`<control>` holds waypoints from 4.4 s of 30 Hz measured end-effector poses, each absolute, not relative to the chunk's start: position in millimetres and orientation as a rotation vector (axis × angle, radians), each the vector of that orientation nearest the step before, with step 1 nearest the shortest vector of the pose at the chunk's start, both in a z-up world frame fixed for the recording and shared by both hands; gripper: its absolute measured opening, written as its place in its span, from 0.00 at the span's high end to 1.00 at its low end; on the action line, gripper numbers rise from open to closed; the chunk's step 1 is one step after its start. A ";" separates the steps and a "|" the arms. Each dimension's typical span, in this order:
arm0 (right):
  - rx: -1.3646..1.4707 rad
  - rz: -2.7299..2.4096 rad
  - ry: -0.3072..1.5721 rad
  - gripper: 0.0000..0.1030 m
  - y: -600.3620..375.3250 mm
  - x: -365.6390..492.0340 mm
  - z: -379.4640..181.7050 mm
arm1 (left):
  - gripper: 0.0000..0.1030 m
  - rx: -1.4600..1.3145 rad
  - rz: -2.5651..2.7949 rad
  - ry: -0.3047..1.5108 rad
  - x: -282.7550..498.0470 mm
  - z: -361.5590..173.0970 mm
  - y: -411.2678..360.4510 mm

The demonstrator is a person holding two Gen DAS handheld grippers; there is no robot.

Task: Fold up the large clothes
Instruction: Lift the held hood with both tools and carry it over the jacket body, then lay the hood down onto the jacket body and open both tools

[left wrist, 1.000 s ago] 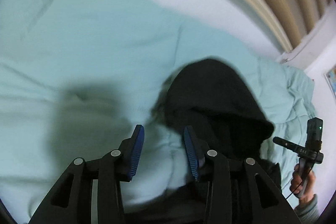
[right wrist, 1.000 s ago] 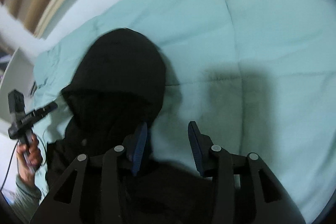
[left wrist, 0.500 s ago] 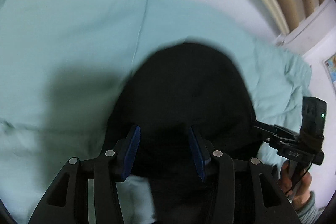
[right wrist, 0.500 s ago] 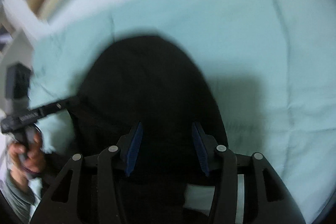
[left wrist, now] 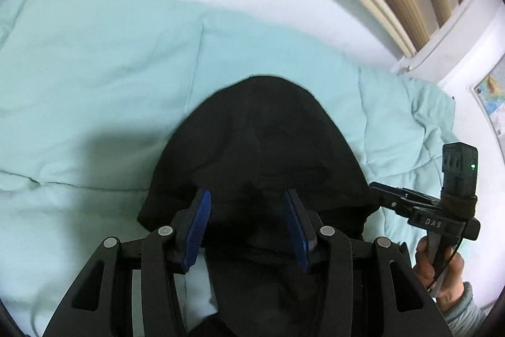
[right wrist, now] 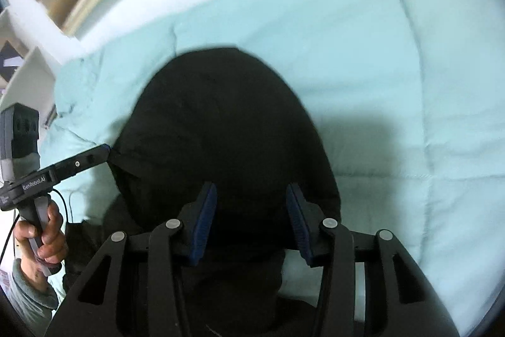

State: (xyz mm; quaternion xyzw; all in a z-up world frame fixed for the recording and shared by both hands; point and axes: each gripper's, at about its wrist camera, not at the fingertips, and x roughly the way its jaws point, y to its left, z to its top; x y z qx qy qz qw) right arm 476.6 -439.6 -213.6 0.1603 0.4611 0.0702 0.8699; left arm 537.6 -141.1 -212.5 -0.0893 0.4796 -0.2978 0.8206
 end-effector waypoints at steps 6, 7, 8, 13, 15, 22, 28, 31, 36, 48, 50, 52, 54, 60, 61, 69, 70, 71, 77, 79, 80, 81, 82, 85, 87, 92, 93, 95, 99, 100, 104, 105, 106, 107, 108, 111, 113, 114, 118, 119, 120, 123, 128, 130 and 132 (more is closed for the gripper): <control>0.341 0.058 1.059 0.52 -455.0 483.5 -252.6 | 0.52 -0.219 -0.530 1.186 561.2 -275.4 -119.1; 0.321 0.024 1.104 0.52 -457.6 485.6 -268.7 | 0.52 -0.227 -0.533 1.194 562.6 -280.0 -119.5; 0.345 0.032 1.120 0.51 -456.4 492.8 -275.9 | 0.52 -0.220 -0.535 1.194 563.6 -282.1 -121.3; 0.460 0.087 1.102 0.50 -478.8 487.5 -278.9 | 0.51 -0.178 -0.542 1.152 555.0 -263.1 -122.7; 0.469 0.119 1.075 0.45 -485.3 481.1 -269.9 | 0.51 -0.236 -0.568 1.080 550.4 -245.0 -109.6; 0.497 0.187 1.022 0.29 -525.8 481.4 -248.9 | 0.27 -0.332 -0.497 0.984 584.6 -218.7 -73.9; 0.596 0.307 1.069 0.29 -538.3 504.7 -269.0 | 0.27 -0.373 -0.639 1.123 616.6 -248.2 -89.0; 0.624 0.377 1.097 0.29 -520.5 520.6 -283.1 | 0.27 -0.389 -0.680 1.175 623.9 -265.9 -105.1; 0.602 0.464 1.120 0.41 -512.1 537.7 -281.4 | 0.27 -0.364 -0.711 1.205 629.6 -275.5 -128.0; 0.217 0.369 0.975 0.81 -460.7 468.8 -198.3 | 0.89 -0.081 -0.733 0.906 527.2 -179.4 -124.3; 0.160 0.349 0.917 0.82 -455.6 443.9 -173.4 | 0.89 -0.067 -0.744 0.851 497.1 -157.0 -114.6; 0.087 0.315 0.837 0.83 -441.4 405.7 -142.8 | 0.89 -0.046 -0.742 0.804 468.1 -137.0 -107.2; 0.050 0.291 0.785 0.83 -428.5 369.1 -121.5 | 0.89 -0.039 -0.744 0.771 435.1 -120.6 -89.4; -0.050 0.223 0.720 0.83 -388.1 251.0 -93.5 | 0.89 0.013 -0.757 0.741 319.1 -94.3 -54.7; -0.070 0.209 0.720 0.83 -382.5 231.3 -93.5 | 0.89 0.023 -0.756 0.749 304.4 -94.9 -50.9; -0.060 0.146 0.977 0.83 -382.7 126.3 -145.6 | 0.86 0.068 -0.676 1.057 186.8 -176.8 -15.7; -0.050 0.137 1.007 0.82 -385.5 117.2 -151.0 | 0.86 0.054 -0.671 1.078 180.7 -181.2 -13.2; -0.033 0.134 1.023 0.81 -388.7 109.4 -153.0 | 0.86 0.033 -0.662 1.093 174.1 -183.3 -7.1; 0.024 0.109 1.018 0.71 -406.3 87.3 -125.7 | 0.86 -0.006 -0.635 1.005 180.2 -140.2 -1.4; 0.041 0.103 0.983 0.67 -407.7 89.8 -107.3 | 0.86 -0.012 -0.644 0.961 193.9 -118.4 -12.1; 0.047 0.105 0.967 0.67 -398.5 99.3 -98.1 | 0.86 -0.016 -0.653 0.933 201.7 -106.7 -18.0; 0.060 0.108 0.941 0.67 -398.4 104.8 -86.1 | 0.86 -0.019 -0.659 0.913 208.7 -99.4 -25.7; 0.074 0.115 0.920 0.67 -397.3 110.9 -76.3 | 0.86 -0.026 -0.673 0.893 216.0 -90.3 -32.4; 0.103 0.146 0.866 0.67 -380.8 136.0 -52.2 | 0.84 -0.033 -0.719 0.866 235.2 -71.7 -56.1; 0.103 0.163 0.853 0.63 -364.3 151.1 -44.8 | 0.84 -0.014 -0.745 0.867 243.9 -69.4 -71.1; 0.090 0.214 0.891 0.60 -330.2 179.4 -55.5 | 0.84 0.032 -0.784 0.933 249.3 -91.0 -98.0; 0.094 0.220 0.903 0.60 -324.7 182.4 -64.2 | 0.84 0.035 -0.789 0.951 247.5 -98.9 -100.0; 0.118 0.230 0.942 0.58 -319.9 187.6 -82.6 | 0.84 0.029 -0.796 0.991 243.8 -114.8 -99.5; 0.168 0.218 1.026 0.40 -321.6 191.1 -135.9 | 0.75 0.002 -0.781 1.115 234.5 -165.5 -92.8; 0.185 0.216 1.049 0.39 -322.9 187.0 -149.5 | 0.75 -0.011 -0.780 1.146 233.4 -177.1 -91.4; 0.154 0.191 1.166 0.39 -317.7 176.1 -212.6 | 0.75 -0.064 -0.717 1.315 227.9 -247.8 -84.3; 0.162 0.187 1.188 0.39 -316.6 172.5 -227.9 | 0.75 -0.091 -0.711 1.329 227.1 -256.6 -82.0; 0.168 0.182 1.194 0.39 -315.7 171.1 -237.8 | 0.75 -0.124 -0.706 1.340 226.7 -263.4 -79.3; 0.167 0.174 1.188 0.39 -314.9 168.8 -243.7 | 0.75 -0.142 -0.703 1.341 226.5 -265.0 -77.7; 0.170 0.163 1.176 0.39 -314.5 167.7 -247.7 | 0.75 -0.147 -0.702 1.338 225.7 -263.8 -76.8; 0.186 0.147 1.186 0.39 -314.2 171.7 -242.2 | 0.75 -0.131 -0.703 1.316 221.3 -252.2 -75.6; 0.164 0.150 1.177 0.39 -311.2 168.9 -227.8 | 0.75 -0.120 -0.717 1.284 211.6 -235.3 -72.3; 0.156 0.154 1.165 0.39 -309.7 165.9 -220.0 | 0.75 -0.116 -0.730 1.264 205.2 -225.2 -70.5; 0.171 0.199 1.070 0.39 -300.3 140.5 -176.1 | 0.75 -0.183 -0.773 1.228 185.1 -201.3 -62.2; 0.173 0.206 1.059 0.38 -296.8 136.2 -173.7 | 0.75 -0.219 -0.785 1.233 181.2 -201.5 -61.1; 0.173 0.215 1.058 0.38 -292.0 133.1 -173.8 | 0.75 -0.227 -0.784 1.239 179.8 -204.1 -61.4; 0.145 0.195 1.139 0.38 -279.3 137.6 -201.8 | 0.75 -0.165 -0.689 1.336 182.4 -237.3 -72.6; 0.115 0.143 1.256 0.38 -274.7 145.9 -252.4 | 0.76 -0.311 -0.624 1.497 197.7 -288.3 -68.6; 0.102 0.129 1.239 0.38 -272.3 144.5 -243.9 | 0.76 -0.311 -0.629 1.467 193.5 -277.9 -64.1; 0.122 0.132 1.226 0.37 -274.9 140.8 -236.2 | 0.77 -0.256 -0.617 1.430 184.4 -262.7 -63.1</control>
